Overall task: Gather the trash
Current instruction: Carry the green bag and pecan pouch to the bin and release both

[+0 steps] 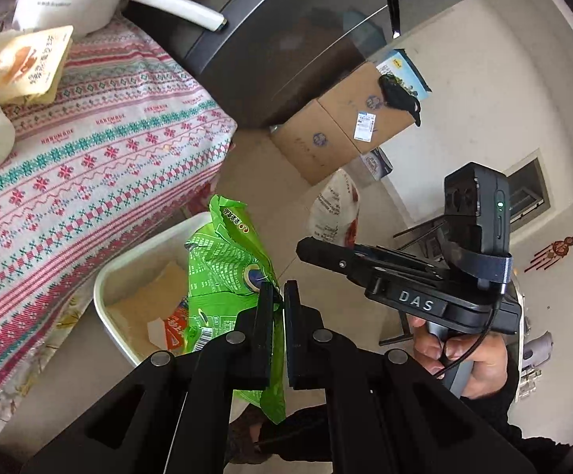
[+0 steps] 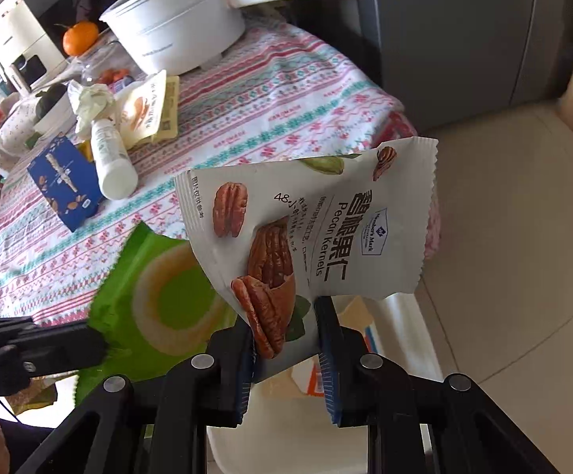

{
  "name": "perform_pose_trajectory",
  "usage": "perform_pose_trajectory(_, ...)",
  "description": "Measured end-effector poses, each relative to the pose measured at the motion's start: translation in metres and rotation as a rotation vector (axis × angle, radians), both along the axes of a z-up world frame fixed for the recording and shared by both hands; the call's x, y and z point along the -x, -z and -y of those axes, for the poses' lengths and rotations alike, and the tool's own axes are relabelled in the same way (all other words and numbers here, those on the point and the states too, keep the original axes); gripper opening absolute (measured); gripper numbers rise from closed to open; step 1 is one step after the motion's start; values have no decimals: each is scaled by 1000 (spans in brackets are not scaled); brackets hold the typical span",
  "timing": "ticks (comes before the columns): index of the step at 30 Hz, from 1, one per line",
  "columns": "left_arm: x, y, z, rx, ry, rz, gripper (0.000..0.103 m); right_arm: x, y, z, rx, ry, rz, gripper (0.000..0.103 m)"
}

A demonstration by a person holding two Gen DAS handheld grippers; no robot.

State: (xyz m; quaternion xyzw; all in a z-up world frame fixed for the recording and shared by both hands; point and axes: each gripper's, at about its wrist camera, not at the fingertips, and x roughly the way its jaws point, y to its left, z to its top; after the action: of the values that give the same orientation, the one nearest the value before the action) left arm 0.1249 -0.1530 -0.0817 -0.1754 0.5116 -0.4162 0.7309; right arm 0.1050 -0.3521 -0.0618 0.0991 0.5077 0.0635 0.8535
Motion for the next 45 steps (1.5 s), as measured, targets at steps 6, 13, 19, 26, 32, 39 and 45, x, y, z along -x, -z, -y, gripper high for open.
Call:
perform_pose_trajectory(6, -12, 35, 15, -97, -6, -17, 5, 0, 10, 8, 8, 13, -34, 27)
perform_pose_trajectory(13, -15, 51, 13, -273, -20, 32, 12, -2, 21, 7, 16, 5, -72, 27)
perform_pose_trajectory(19, -8, 42, 4, -382, -37, 121, 60, -4, 26, -1, 23, -17, -91, 27)
perform_pose_trajectory(26, -1, 31, -16, -524, -71, 210, 71, -6, 35, -12, 34, -45, -123, 29)
perform_pose_trajectory(32, 4, 27, -29, -615, -92, 265, 76, -8, 39, -26, 43, -79, -137, 31)
perform_pose_trajectory(39, 5, 25, -42, -672, -124, 282, 80, -12, 46, -40, 53, -89, -180, 75)
perform_pose_trajectory(45, 4, 21, -56, -682, -149, 280, 82, -16, 44, -43, 42, -69, -180, 77)
